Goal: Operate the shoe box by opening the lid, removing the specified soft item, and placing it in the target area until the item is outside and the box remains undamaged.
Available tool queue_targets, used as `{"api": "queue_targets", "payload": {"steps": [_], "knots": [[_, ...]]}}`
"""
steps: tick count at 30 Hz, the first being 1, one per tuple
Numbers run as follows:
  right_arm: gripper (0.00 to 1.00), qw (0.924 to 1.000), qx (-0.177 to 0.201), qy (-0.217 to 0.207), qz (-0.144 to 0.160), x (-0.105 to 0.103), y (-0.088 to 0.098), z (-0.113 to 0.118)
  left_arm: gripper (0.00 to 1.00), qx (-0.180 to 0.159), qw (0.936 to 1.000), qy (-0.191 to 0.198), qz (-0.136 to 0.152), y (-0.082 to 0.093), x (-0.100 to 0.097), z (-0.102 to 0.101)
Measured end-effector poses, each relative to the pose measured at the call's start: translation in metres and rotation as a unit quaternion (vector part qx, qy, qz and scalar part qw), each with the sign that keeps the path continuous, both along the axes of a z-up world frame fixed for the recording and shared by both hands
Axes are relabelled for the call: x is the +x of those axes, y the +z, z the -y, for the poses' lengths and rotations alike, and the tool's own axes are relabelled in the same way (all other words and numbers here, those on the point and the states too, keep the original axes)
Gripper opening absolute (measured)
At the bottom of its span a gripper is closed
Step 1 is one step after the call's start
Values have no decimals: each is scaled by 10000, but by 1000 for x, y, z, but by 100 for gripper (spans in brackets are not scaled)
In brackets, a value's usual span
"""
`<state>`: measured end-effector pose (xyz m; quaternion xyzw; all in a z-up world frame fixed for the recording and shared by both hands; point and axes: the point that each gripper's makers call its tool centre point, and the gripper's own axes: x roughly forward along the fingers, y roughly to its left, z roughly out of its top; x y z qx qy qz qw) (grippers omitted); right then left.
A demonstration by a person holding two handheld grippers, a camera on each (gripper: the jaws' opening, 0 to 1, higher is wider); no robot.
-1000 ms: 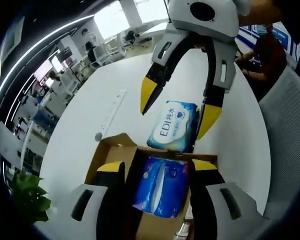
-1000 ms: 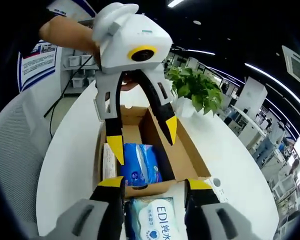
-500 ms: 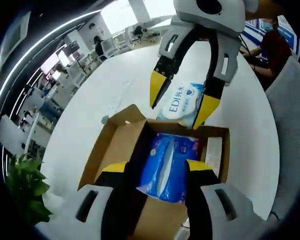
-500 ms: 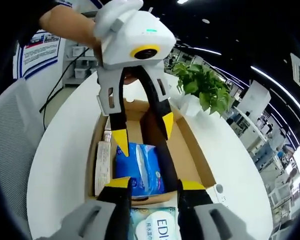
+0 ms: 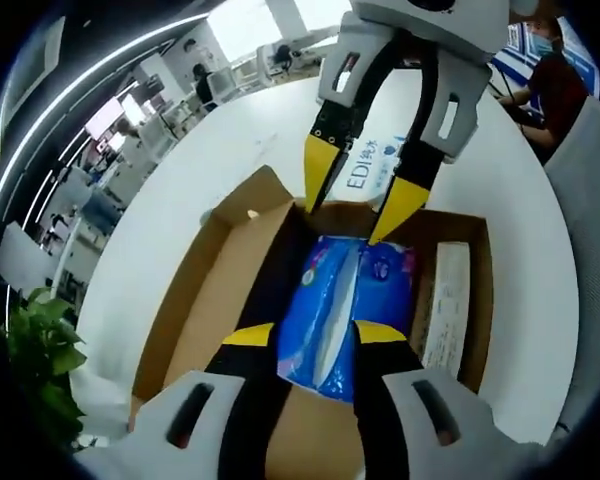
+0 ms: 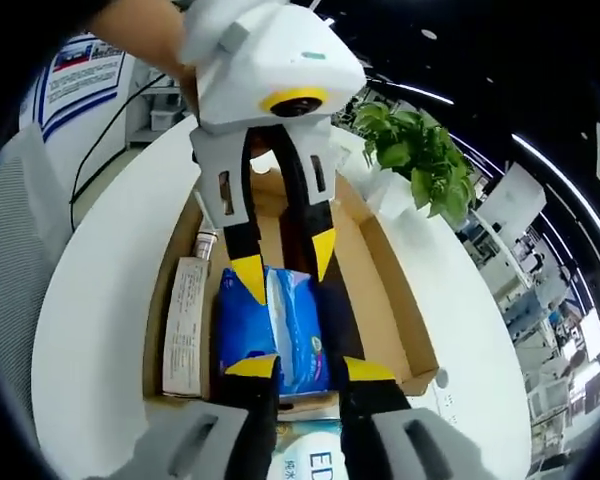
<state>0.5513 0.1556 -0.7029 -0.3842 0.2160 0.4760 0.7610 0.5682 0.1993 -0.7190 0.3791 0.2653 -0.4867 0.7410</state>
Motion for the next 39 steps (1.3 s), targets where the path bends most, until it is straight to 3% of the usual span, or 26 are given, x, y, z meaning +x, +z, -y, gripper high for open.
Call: {"api": "queue_targets", "payload": {"steps": [5,14,20,22,27,39], "knots": [[15,9999,-132,4,1,6,-12,-7,20,-9,9999,91,67,-6,7,-5],[10,9991,-415,64,88,14,-28,-20,17,13,9997,242,-10,-16,14,-12],[7,9955,-887,241,214,18,-42,-15,15,36,9997,235,-92,-22,14,-13],[0,9957,-884,119,259,22,-40,-13,9,27,9997,240,-74,-23,15,-12],[0,9953,-889,157,365,22,-37,-13,2,-76,9994,329,-104,-18,11,-11],[0,9966,-591,88,560,18,-14,-19,0,-86,9996,241,107,9,0,-16]]}}
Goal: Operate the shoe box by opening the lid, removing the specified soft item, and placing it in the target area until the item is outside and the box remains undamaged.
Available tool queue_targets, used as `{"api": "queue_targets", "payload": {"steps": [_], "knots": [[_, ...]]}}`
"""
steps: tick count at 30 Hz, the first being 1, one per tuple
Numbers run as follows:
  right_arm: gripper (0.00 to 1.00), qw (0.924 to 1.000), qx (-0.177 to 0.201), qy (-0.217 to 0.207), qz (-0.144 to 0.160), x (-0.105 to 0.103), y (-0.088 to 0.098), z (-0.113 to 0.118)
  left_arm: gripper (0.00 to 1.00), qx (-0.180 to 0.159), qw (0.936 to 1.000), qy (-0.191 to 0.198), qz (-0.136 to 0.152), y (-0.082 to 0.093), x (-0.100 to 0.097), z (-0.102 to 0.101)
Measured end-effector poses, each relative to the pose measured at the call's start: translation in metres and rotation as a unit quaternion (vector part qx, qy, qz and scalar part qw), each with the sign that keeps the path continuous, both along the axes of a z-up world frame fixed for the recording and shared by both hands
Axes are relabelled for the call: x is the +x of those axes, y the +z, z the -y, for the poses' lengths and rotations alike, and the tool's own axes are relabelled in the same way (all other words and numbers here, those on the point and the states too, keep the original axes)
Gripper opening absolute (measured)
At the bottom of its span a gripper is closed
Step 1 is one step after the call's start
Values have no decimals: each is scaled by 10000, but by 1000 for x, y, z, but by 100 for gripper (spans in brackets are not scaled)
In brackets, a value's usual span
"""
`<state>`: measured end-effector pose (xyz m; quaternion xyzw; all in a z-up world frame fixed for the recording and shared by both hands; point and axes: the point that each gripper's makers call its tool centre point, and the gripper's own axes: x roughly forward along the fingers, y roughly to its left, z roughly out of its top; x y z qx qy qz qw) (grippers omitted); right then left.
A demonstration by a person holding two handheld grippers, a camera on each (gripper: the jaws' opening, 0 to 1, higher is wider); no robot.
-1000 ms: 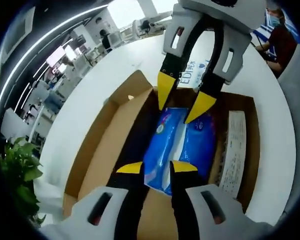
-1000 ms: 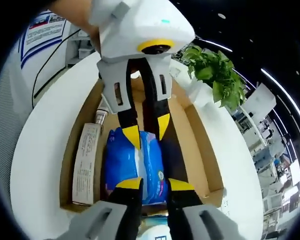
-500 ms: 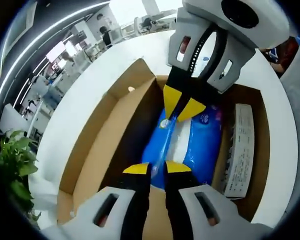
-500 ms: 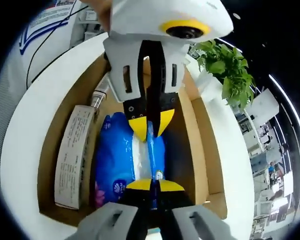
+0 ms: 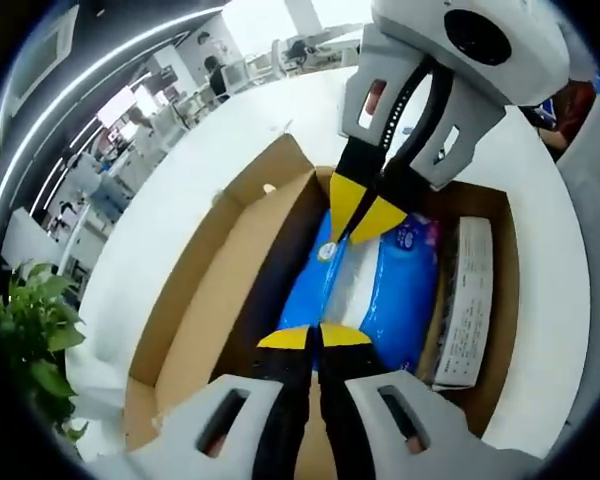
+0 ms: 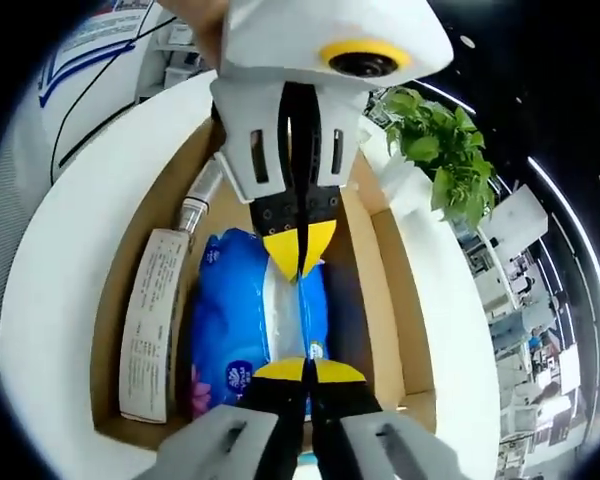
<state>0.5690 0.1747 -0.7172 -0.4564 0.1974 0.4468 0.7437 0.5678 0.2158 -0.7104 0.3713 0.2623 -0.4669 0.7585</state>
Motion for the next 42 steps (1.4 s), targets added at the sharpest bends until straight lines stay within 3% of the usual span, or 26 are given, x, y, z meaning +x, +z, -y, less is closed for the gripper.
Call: {"api": "queue_targets", "payload": {"steps": [14,24,32,42], "knots": [[0,9988,367,-117,305,-2,44,-5,0,-177,9989,45,427,46,5,-5],[0,9977,403,-90,532,-5,68,0,0,-262,9975,37,657,69,5,0],[0,9963,415,-156,734,-5,92,17,0,-380,9956,-46,860,95,6,17],[0,9948,390,-355,877,-7,110,50,0,-466,9941,-275,935,110,1,52]]}}
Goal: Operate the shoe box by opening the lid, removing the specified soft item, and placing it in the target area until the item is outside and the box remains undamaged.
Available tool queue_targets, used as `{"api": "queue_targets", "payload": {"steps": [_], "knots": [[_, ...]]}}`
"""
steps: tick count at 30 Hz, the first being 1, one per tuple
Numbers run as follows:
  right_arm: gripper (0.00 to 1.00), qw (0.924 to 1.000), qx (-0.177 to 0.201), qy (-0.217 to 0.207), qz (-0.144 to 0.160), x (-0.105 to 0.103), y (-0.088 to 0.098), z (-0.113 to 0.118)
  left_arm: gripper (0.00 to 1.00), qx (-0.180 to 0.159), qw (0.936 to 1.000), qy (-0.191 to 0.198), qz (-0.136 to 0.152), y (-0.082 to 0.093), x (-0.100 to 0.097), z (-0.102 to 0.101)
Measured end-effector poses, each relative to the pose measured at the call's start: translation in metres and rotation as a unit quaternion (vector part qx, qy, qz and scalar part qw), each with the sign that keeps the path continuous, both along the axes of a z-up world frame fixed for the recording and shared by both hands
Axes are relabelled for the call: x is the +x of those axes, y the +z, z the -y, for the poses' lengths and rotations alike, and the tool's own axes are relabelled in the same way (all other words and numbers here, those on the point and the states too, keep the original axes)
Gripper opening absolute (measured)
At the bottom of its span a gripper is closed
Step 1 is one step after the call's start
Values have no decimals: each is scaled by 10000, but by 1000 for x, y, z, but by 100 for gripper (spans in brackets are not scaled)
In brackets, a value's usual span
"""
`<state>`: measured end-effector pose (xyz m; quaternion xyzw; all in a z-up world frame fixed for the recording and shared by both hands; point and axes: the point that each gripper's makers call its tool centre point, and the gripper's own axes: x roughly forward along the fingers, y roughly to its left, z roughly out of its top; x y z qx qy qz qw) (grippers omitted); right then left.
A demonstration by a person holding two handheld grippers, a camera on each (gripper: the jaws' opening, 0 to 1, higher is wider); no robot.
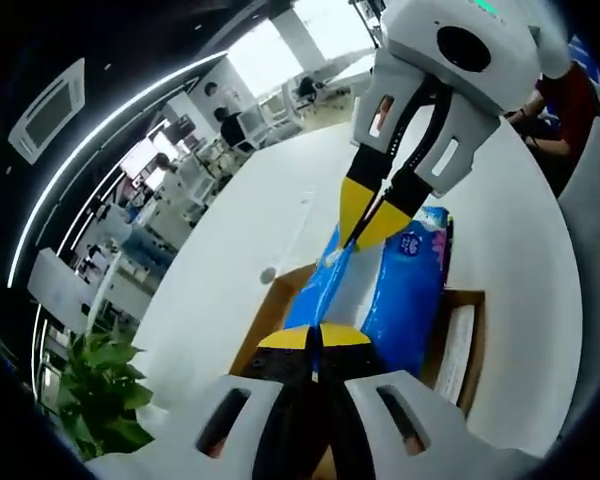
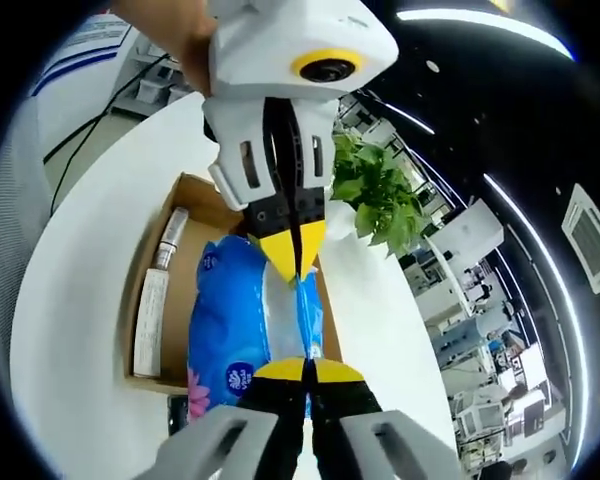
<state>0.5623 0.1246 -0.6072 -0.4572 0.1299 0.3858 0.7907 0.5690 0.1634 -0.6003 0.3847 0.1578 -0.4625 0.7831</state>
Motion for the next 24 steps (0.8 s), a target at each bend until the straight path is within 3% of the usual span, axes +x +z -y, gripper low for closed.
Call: {"api": "queue_targets", "payload": {"steps": [10,24], "knots": [[0,9997,-51,-215,51,-6,5,38,0,-3,9996,-261,-57,5,-7,37],[0,9985,-78,-544,40,-16,0,87,0,70,9974,-691,-166,-2,-19,85]]}}
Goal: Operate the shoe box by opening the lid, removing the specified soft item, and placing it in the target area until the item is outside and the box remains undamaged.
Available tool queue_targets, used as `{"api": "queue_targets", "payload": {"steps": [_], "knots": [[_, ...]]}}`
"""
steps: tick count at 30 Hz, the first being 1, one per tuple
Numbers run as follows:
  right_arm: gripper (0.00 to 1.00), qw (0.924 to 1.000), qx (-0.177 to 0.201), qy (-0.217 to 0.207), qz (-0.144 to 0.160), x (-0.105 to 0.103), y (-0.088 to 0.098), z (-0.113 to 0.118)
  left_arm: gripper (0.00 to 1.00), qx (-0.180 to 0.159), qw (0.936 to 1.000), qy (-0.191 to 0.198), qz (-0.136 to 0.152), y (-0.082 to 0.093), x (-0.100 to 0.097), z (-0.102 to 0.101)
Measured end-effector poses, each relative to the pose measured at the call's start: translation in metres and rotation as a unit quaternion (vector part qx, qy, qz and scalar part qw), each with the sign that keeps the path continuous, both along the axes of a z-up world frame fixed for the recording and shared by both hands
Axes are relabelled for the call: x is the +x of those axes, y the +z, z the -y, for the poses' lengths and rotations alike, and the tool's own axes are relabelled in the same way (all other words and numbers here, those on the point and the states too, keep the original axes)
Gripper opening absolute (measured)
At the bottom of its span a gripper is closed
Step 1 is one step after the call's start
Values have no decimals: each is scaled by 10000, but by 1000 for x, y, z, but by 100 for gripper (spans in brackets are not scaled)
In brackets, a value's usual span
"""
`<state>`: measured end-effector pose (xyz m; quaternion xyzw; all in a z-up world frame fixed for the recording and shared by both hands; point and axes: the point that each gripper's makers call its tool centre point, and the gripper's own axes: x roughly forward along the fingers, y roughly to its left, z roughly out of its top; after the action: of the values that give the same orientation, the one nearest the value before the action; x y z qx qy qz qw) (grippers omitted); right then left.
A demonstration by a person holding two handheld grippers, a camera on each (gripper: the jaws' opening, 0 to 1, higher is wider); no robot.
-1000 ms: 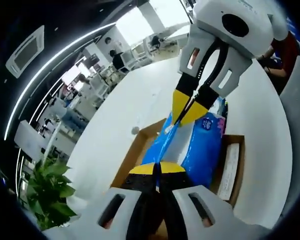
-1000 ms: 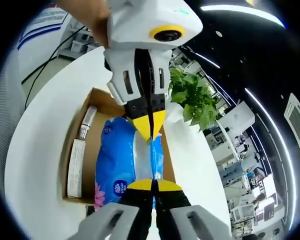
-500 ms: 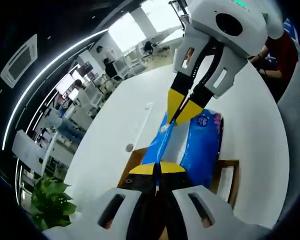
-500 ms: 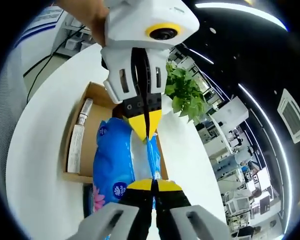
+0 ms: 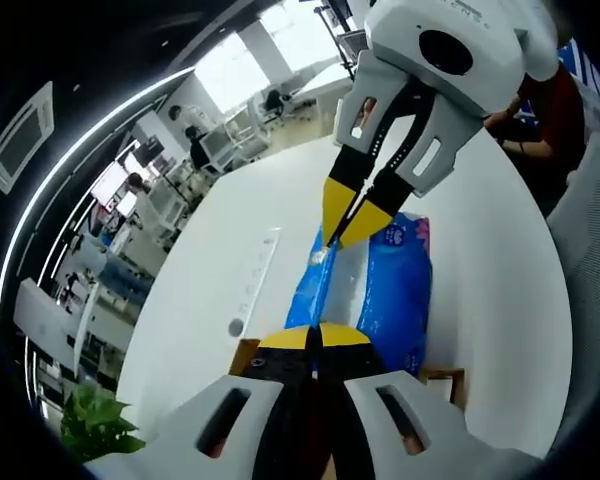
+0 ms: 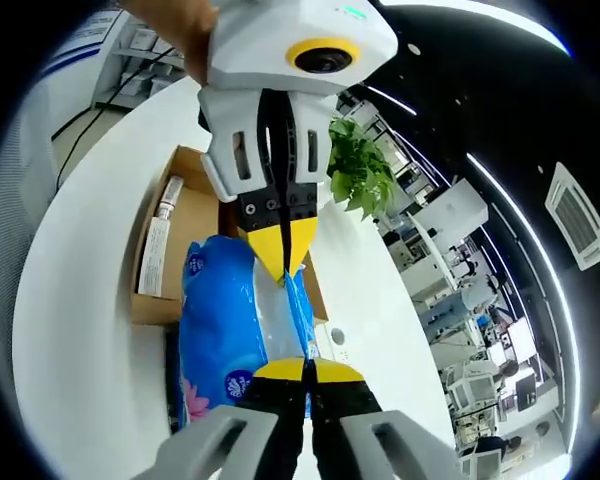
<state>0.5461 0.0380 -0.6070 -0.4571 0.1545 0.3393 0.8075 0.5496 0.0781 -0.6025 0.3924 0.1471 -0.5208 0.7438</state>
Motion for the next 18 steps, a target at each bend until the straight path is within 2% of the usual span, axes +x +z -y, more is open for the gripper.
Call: {"api": "queue_targets", "payload": {"steps": [18], "knots": [[0,9987,-140,-488,-36,-11,-16,70,0,-73,9988,-437,-218,-13,-13,68]]}}
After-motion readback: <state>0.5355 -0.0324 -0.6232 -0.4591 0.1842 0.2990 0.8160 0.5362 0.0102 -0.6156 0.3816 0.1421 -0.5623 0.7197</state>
